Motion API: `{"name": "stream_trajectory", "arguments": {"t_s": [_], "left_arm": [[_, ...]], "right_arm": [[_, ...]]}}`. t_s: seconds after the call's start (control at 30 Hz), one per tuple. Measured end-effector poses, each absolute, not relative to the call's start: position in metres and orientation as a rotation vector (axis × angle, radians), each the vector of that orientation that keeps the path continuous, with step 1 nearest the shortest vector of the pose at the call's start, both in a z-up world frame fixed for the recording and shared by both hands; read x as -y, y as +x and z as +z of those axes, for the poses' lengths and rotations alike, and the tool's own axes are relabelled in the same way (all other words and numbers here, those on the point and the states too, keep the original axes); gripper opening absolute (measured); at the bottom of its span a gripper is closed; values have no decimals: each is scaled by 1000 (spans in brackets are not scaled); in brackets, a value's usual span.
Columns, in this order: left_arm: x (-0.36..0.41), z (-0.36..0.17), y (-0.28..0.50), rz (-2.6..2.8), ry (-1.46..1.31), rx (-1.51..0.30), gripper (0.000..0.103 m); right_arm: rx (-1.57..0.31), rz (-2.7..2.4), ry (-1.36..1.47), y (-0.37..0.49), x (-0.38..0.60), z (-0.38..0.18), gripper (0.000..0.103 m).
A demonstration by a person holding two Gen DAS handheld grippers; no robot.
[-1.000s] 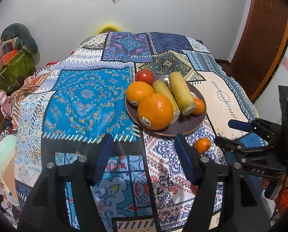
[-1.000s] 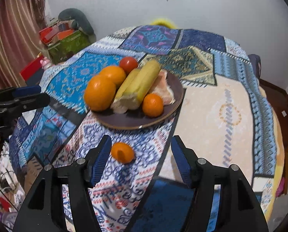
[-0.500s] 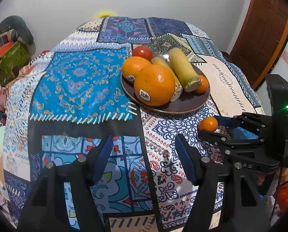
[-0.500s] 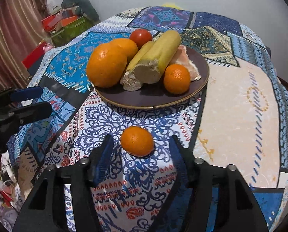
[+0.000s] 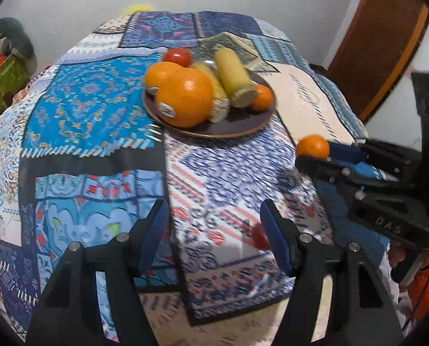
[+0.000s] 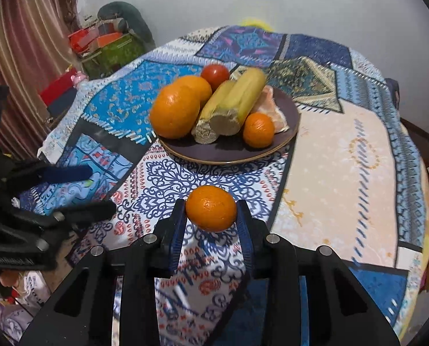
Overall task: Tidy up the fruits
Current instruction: 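Grasp the last mandarin with the right tool while the left grasps the red date, then place the mandarin and red date on the plate with both tools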
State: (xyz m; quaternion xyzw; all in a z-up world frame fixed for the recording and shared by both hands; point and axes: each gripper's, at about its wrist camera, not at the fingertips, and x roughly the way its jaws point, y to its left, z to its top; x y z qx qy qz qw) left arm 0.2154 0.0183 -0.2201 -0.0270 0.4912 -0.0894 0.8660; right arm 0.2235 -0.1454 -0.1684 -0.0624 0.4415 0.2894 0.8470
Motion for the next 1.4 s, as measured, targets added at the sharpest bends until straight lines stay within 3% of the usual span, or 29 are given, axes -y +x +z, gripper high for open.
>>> {"name": "stream_trajectory", "arguments": {"t_s": [0.43, 0.67, 1.4], "left_arm": [[17, -249, 203, -261, 2, -1129, 38], [30, -251, 202, -317, 27, -1121, 20], [-30, -171, 261, -176, -31, -857, 19]], "right_arm": [[-902, 558, -99, 207, 183, -156, 32], [-914, 550, -80, 208, 191, -162, 32], [-834, 621, -65, 264, 153, -145, 32]]}}
